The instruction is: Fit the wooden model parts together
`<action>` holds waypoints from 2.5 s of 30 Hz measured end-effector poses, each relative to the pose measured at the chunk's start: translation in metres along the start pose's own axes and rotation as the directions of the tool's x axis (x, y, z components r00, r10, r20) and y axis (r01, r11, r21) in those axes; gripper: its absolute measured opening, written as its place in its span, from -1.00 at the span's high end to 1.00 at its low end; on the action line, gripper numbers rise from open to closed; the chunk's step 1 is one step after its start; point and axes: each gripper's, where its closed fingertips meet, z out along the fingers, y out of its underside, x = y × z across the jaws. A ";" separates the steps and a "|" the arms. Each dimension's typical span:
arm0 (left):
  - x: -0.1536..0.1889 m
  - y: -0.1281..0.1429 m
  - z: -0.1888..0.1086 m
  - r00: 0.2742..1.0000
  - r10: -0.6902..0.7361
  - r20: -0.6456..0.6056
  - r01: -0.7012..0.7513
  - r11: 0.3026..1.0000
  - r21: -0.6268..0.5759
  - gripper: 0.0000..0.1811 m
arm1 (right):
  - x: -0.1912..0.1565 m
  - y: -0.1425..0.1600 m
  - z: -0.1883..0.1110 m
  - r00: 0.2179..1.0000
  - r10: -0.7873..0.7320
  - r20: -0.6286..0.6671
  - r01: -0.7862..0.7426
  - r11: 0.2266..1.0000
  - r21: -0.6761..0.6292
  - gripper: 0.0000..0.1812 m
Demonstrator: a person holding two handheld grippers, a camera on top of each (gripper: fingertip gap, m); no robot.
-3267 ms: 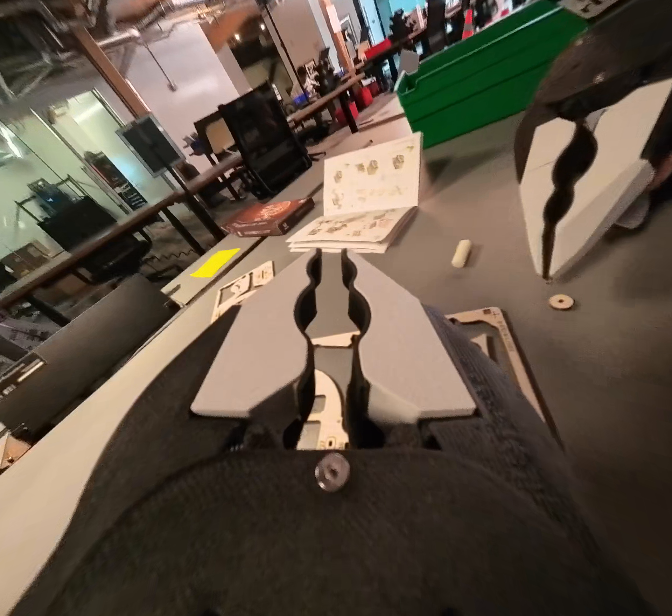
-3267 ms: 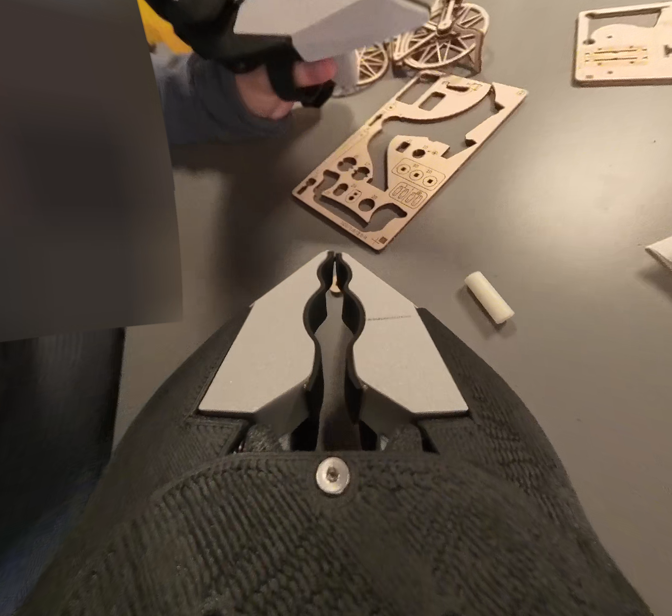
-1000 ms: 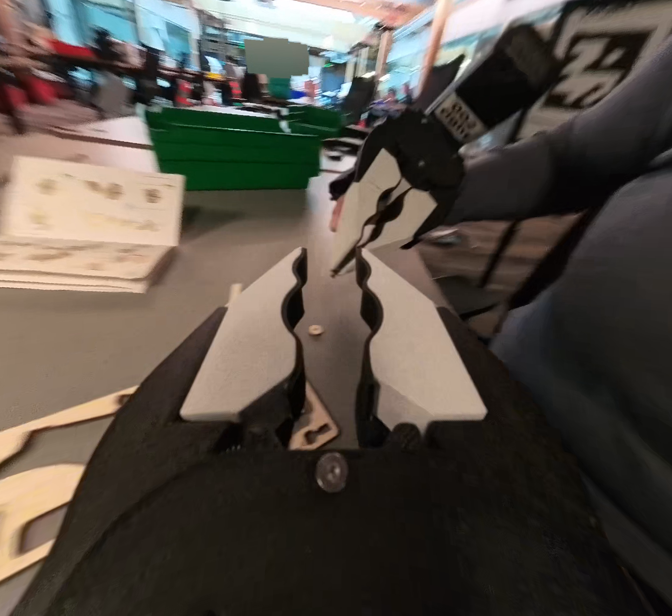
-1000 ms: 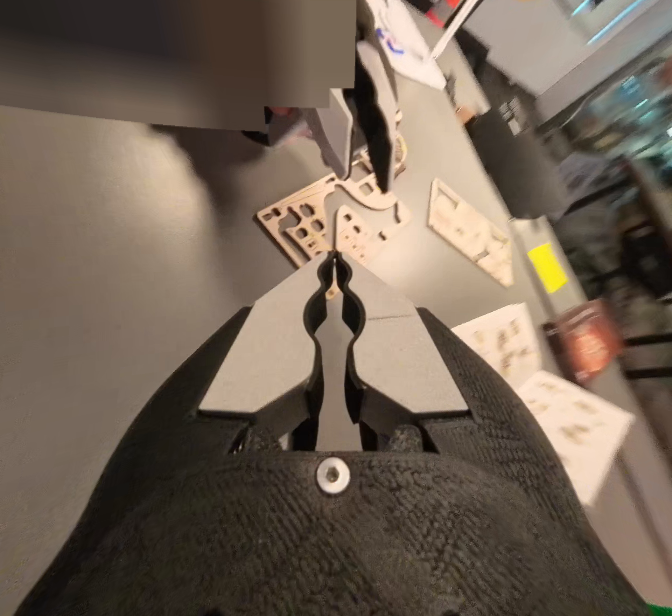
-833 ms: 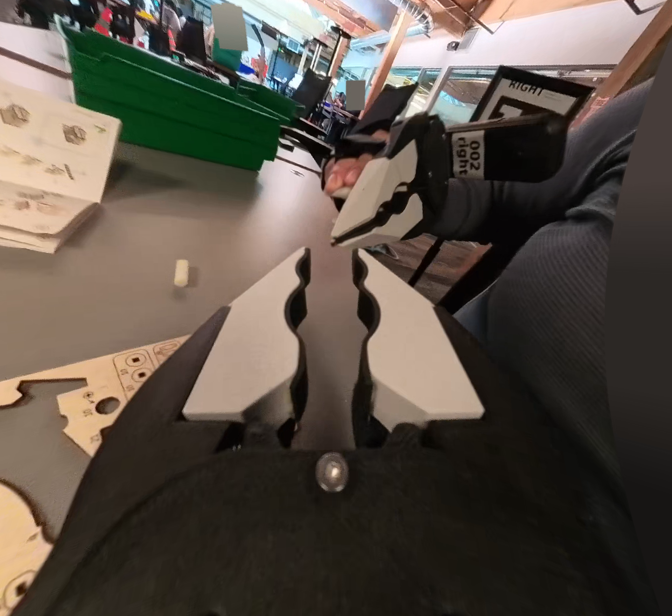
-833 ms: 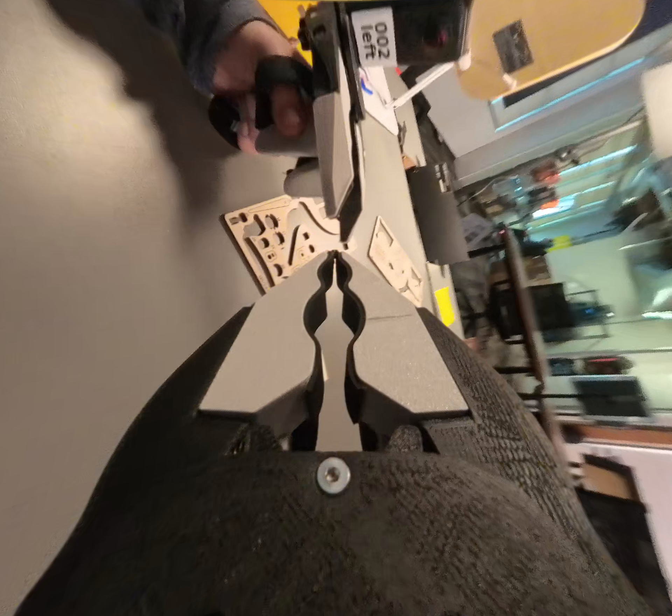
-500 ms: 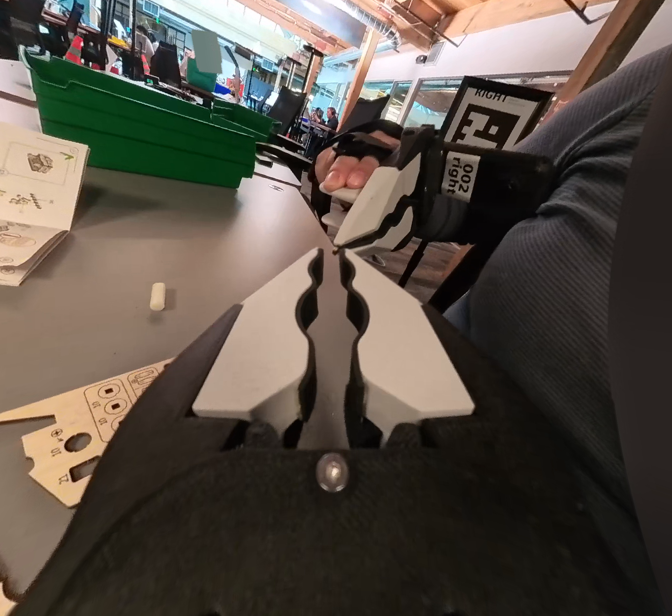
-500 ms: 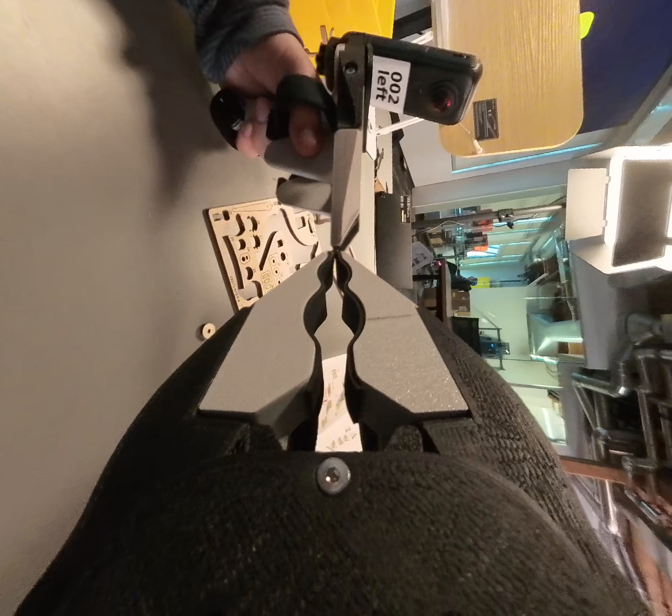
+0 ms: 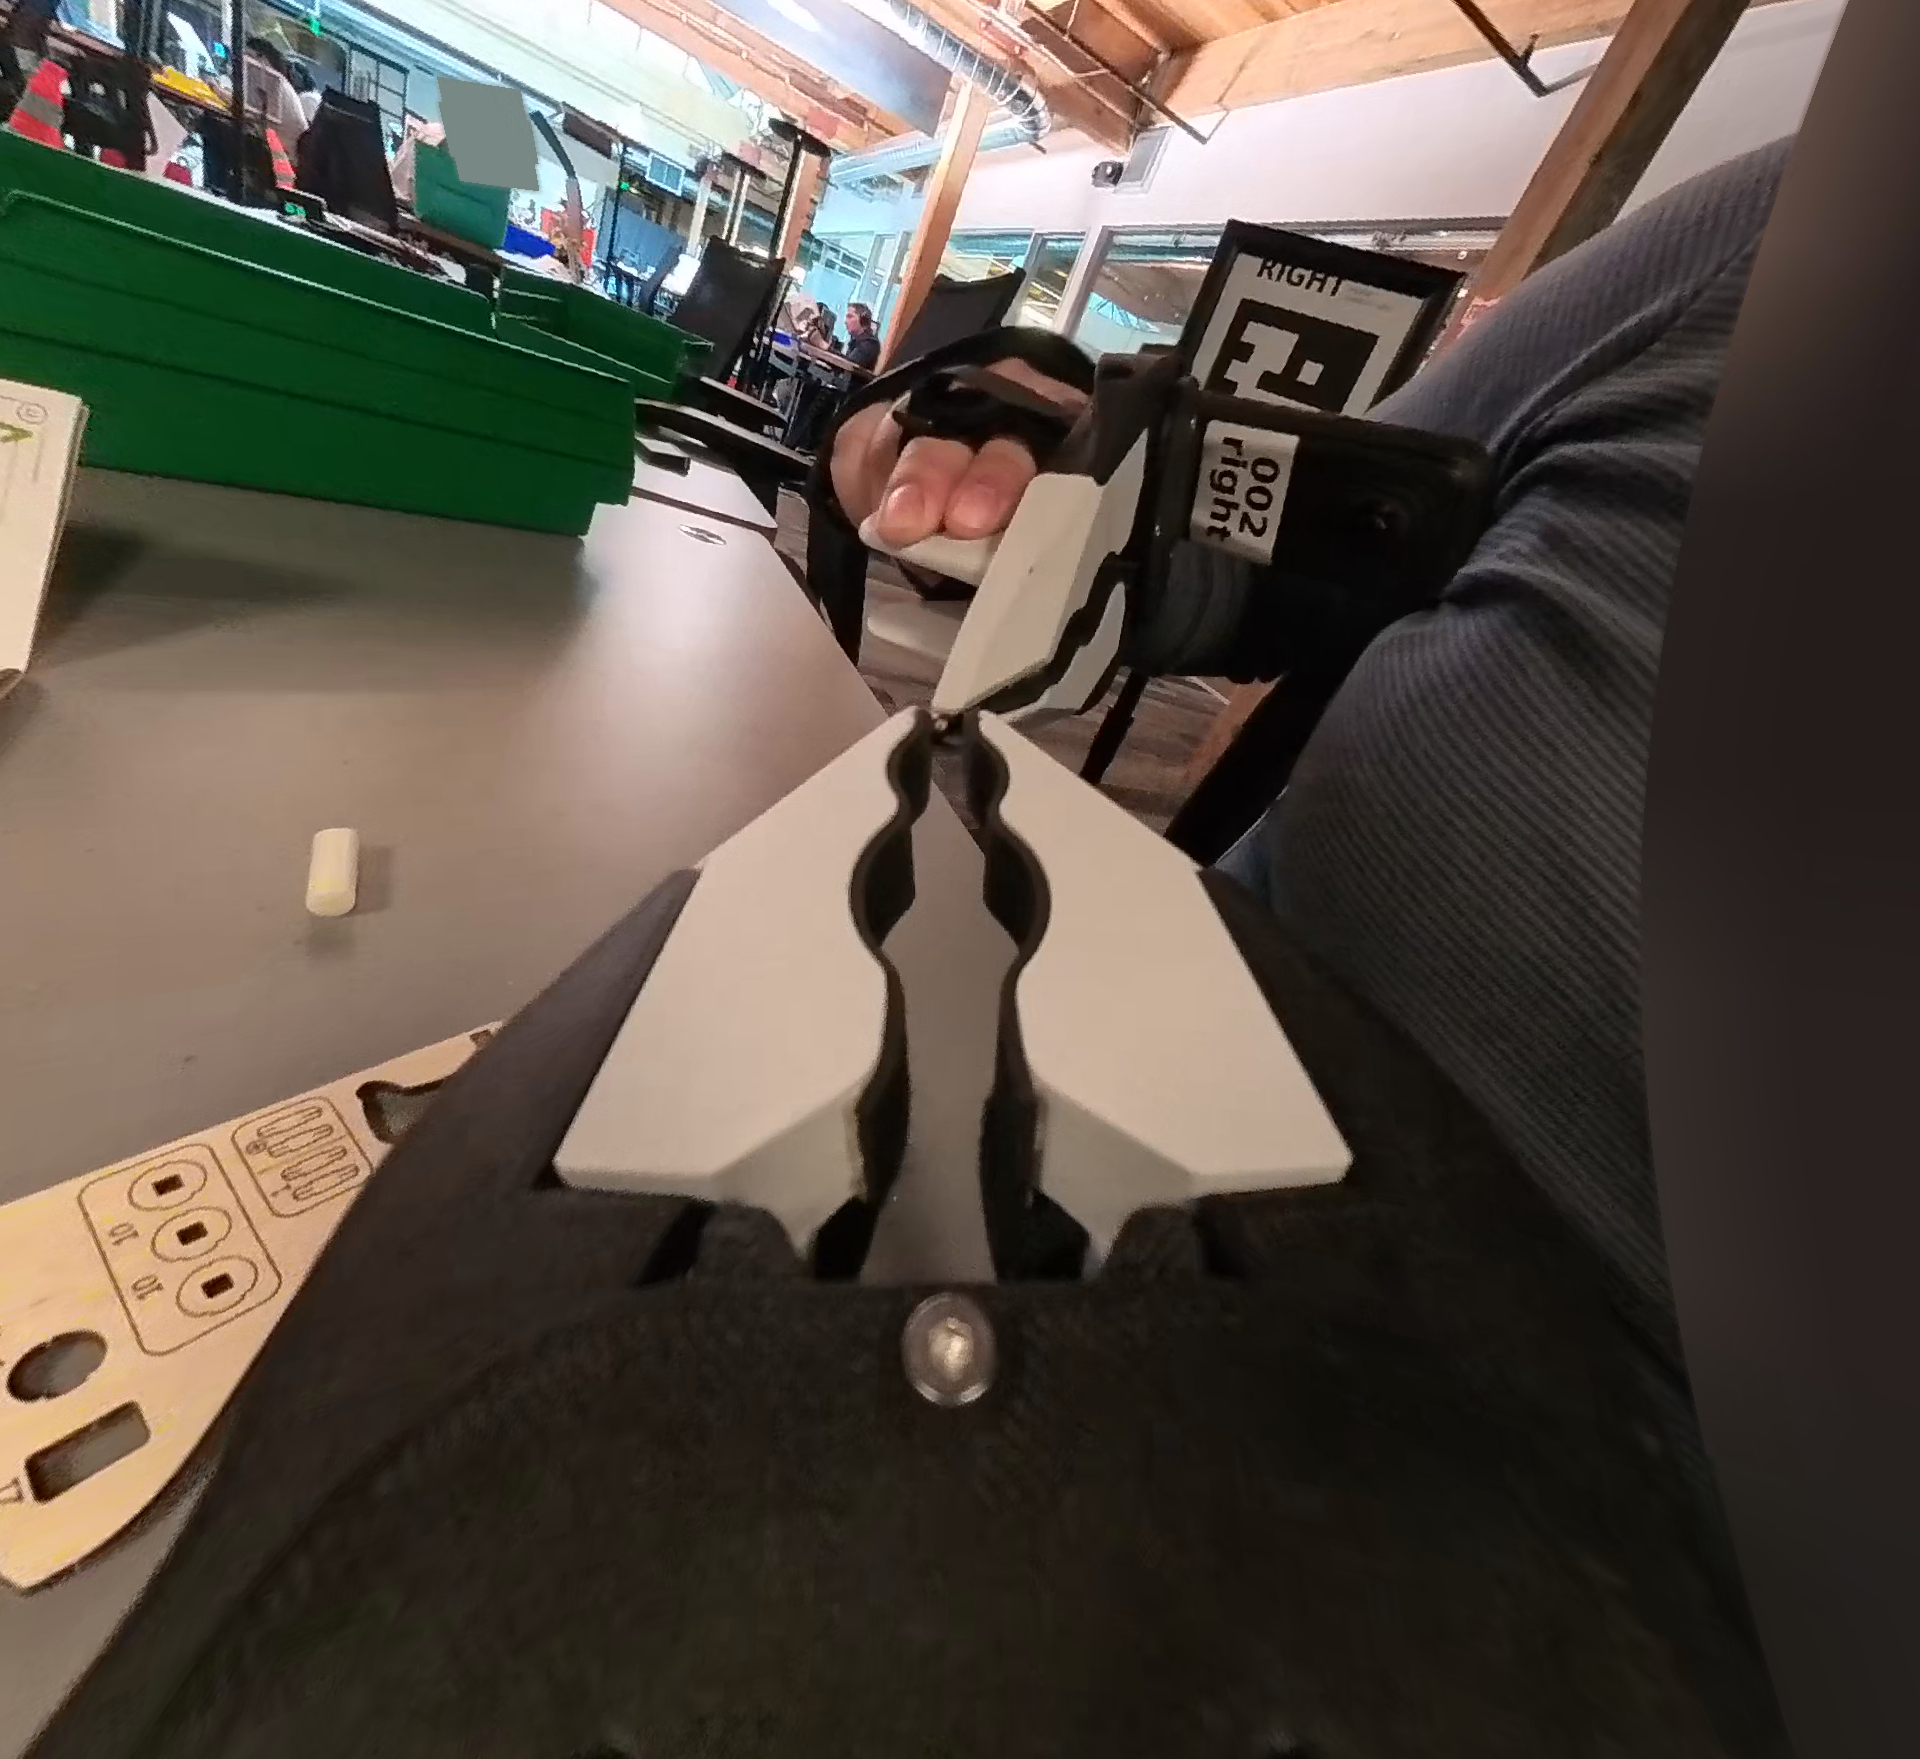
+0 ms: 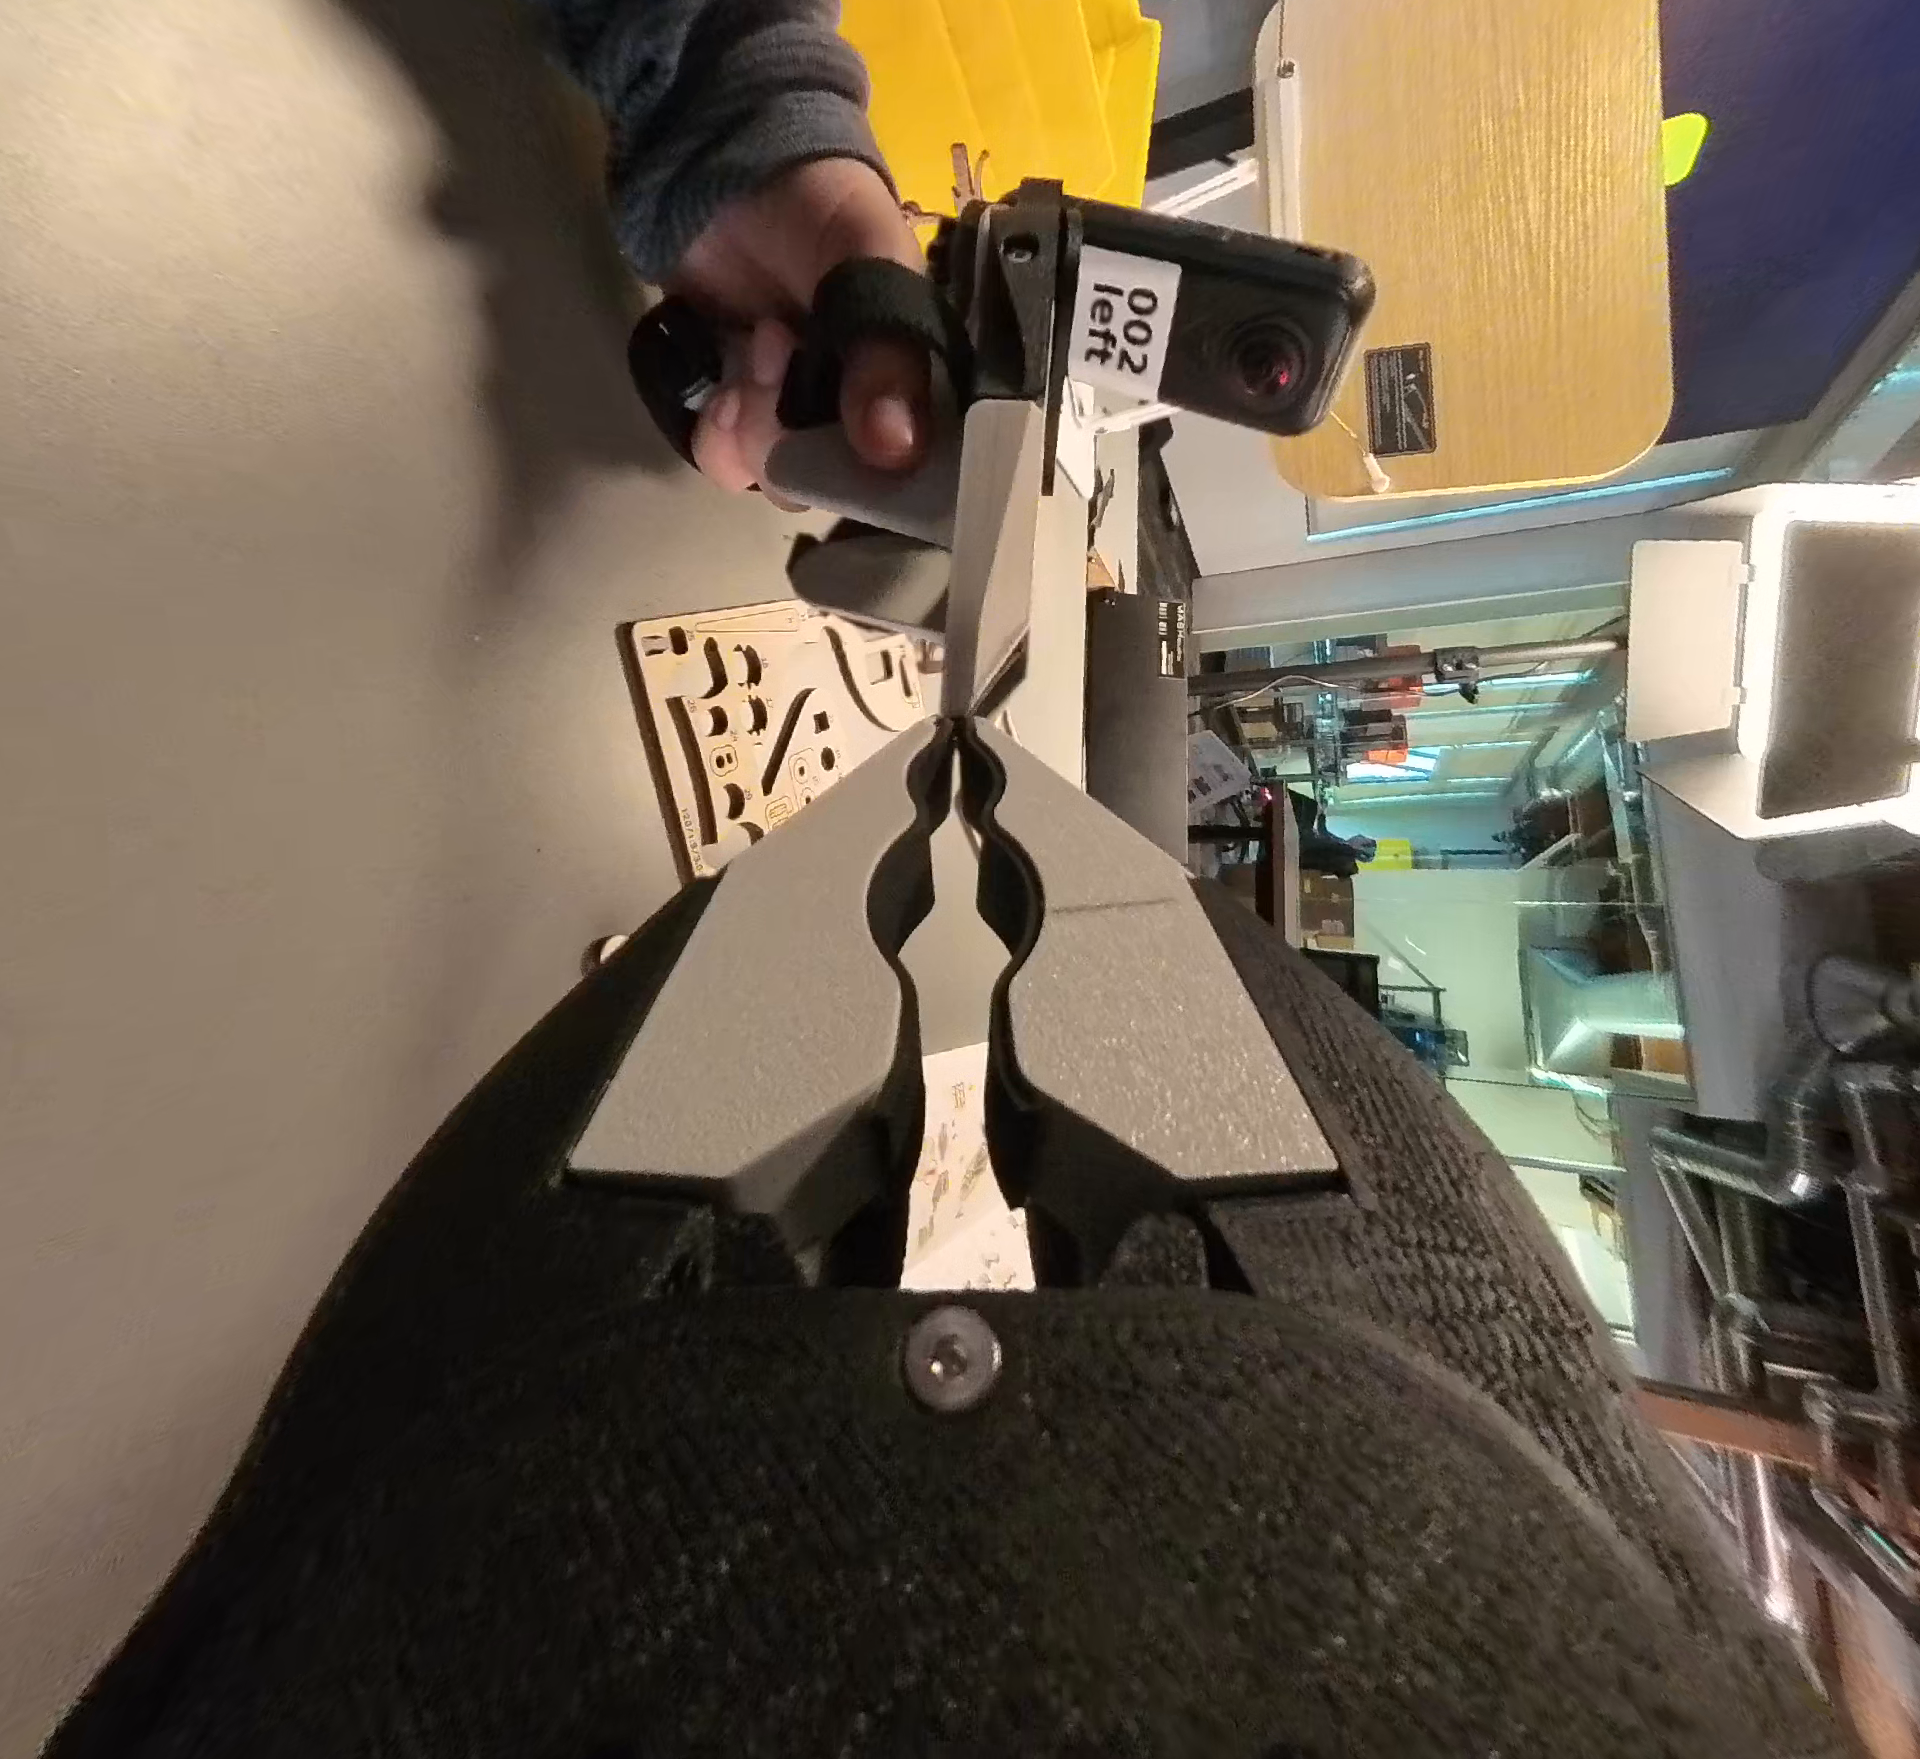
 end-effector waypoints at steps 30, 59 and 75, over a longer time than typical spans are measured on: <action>0.008 -0.004 -0.002 0.993 -0.077 -0.087 0.081 0.996 0.047 0.99 | 0.005 -0.006 -0.005 0.999 0.054 0.004 -0.054 0.997 0.061 1.00; 0.020 -0.035 -0.014 0.977 0.212 -0.004 -0.205 0.947 0.246 1.00 | 0.041 -0.024 -0.002 0.428 0.858 0.285 -0.894 0.356 0.273 1.00; -0.015 -0.017 -0.012 0.984 0.087 0.154 -0.102 0.991 0.090 0.89 | 0.006 0.019 0.005 0.466 0.839 0.281 -0.860 0.504 -0.080 1.00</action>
